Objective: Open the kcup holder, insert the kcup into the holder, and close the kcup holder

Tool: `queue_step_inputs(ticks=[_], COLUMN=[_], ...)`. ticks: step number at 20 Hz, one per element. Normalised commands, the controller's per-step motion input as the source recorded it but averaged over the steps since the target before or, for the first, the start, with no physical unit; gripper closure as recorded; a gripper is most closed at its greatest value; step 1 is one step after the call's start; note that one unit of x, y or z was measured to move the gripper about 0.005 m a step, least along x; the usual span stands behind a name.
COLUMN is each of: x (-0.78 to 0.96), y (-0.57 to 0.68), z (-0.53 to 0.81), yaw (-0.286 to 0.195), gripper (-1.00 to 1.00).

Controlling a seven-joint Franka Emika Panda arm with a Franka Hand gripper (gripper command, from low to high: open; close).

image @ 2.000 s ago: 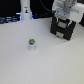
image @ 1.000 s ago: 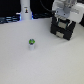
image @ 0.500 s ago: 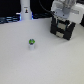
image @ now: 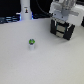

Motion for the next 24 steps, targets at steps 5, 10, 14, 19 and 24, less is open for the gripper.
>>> queue_step_inputs(ticks=[5,10,14,19,24], x=[0.97,0.97,0.96,0.96,0.93], y=[-0.22,-0.23,-0.24,-0.27,-0.3], z=[0.3,0.29,0.28,0.26,0.26], yaw=[-0.051,-0.047,-0.06,-0.063,-0.075], gripper=[1.0,1.0,1.0,1.0,1.0])
